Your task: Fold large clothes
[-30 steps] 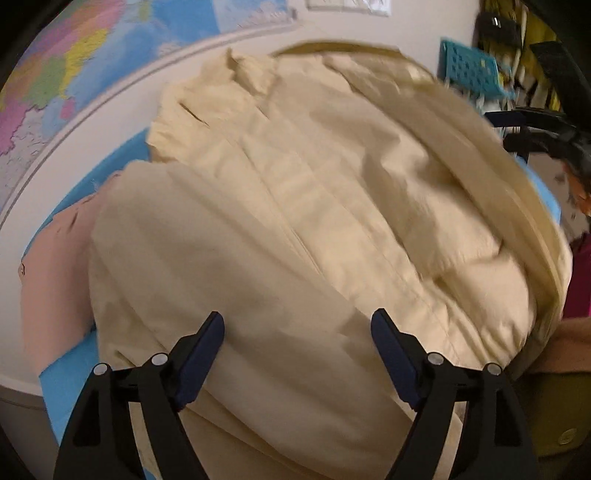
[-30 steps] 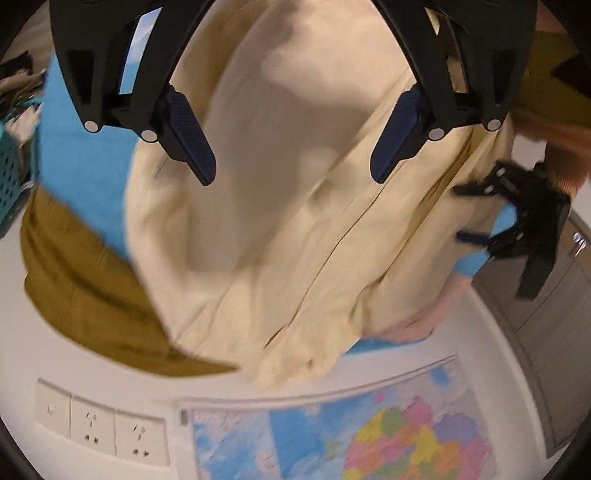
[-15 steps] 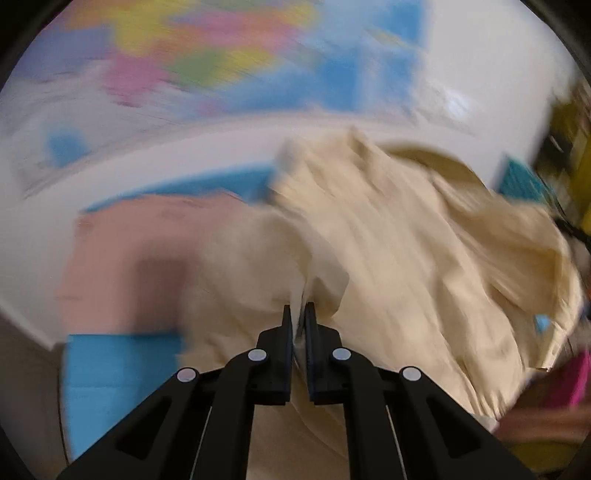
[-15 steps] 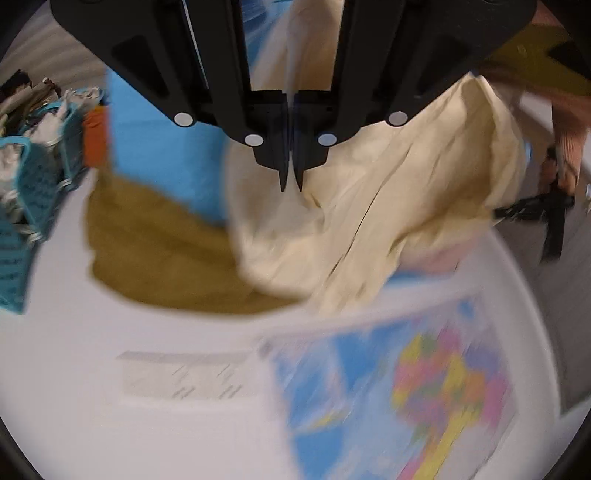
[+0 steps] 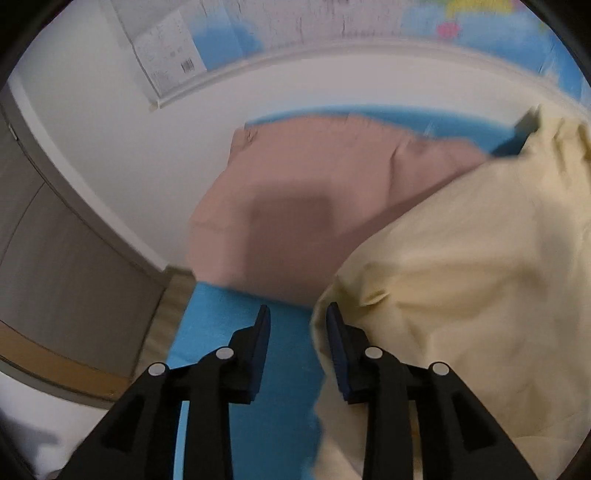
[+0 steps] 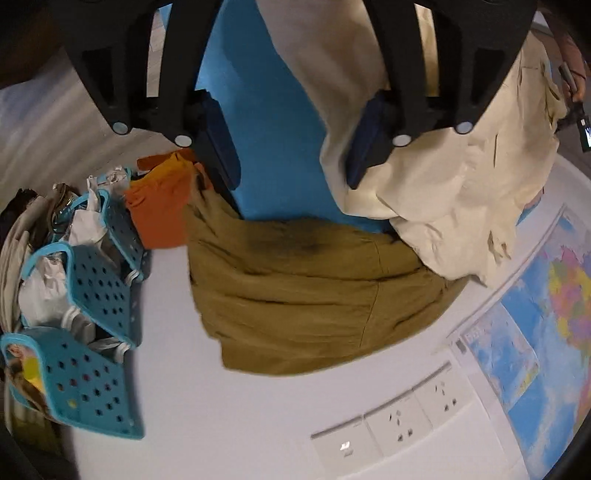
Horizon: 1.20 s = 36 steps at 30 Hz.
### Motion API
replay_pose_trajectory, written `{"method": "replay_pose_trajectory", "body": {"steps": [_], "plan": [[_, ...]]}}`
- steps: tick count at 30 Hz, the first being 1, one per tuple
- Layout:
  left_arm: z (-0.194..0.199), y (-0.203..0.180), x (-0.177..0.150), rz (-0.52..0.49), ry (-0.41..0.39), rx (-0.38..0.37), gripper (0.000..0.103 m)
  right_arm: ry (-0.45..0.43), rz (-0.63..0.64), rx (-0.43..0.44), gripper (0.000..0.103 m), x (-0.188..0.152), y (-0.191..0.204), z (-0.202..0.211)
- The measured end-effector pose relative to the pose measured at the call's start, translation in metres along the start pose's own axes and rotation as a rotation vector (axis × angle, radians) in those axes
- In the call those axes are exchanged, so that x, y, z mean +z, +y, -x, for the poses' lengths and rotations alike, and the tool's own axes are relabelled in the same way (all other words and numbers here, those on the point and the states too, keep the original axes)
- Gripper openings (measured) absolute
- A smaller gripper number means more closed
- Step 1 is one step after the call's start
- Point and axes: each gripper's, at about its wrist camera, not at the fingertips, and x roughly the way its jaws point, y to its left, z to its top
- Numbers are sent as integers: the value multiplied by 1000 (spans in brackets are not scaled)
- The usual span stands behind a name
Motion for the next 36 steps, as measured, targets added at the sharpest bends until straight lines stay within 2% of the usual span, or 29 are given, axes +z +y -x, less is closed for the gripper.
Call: {"method": "replay_pose_trajectory", "body": {"steps": [2, 3, 4, 5, 6, 8, 10, 11, 12, 13, 15, 16, 17, 20, 22, 25, 27, 29, 32, 36], "plan": [[26, 8, 3, 63, -85, -85, 36, -44, 44, 47, 73, -8, 7, 28], [46, 11, 5, 85, -154, -144, 39, -52, 77, 77, 77, -12, 13, 39], [61, 10, 5, 83, -208, -179, 46, -52, 110, 99, 83, -16, 20, 47], [79, 7, 4, 68, -265, -217, 52, -41, 165, 122, 85, -26, 32, 55], [96, -2, 4, 32, -314, -260, 54, -24, 219, 129, 87, -38, 44, 60], [115, -25, 3, -34, -362, -315, 55, 15, 314, 118, 88, -58, 62, 61], [131, -64, -6, -123, -387, -380, 57, 68, 379, 86, 86, -76, 71, 52], [136, -80, -11, -161, -387, -412, 57, 104, 407, 49, 83, -84, 72, 42], [139, -105, -15, -221, -383, -459, 57, 130, 407, 29, 72, -87, 70, 35], [140, -119, -20, -265, -381, -483, 57, 153, 391, 19, 39, -87, 64, 29], [144, -153, -29, -351, -379, -501, 58, 152, 305, 62, 20, -73, 46, 31], [144, -164, -35, -382, -374, -513, 58, 108, 262, 76, 16, -60, 36, 41], [146, -178, -36, -410, -364, -537, 58, 73, 232, 95, 15, -52, 29, 50], [144, -208, -42, -465, -326, -602, 58, -112, 47, 163, 11, -20, -11, 95], [144, -226, -47, -506, -316, -625, 58, -148, -2, 176, 11, -13, -28, 109], [140, -253, -53, -545, -276, -674, 59, -47, 14, 169, 11, -19, -35, 96], [136, -274, -57, -566, -240, -709, 59, 59, 52, 165, 11, -36, -27, 78], [132, -290, -59, -587, -200, -743, 59, 129, 87, 216, 11, -52, -15, 68], [130, -313, -63, -622, -163, -788, 59, 142, 141, 329, 11, -61, 13, 79], [137, -323, -61, -622, -153, -889, 59, 71, 277, 507, 11, -49, 70, 124]]}}
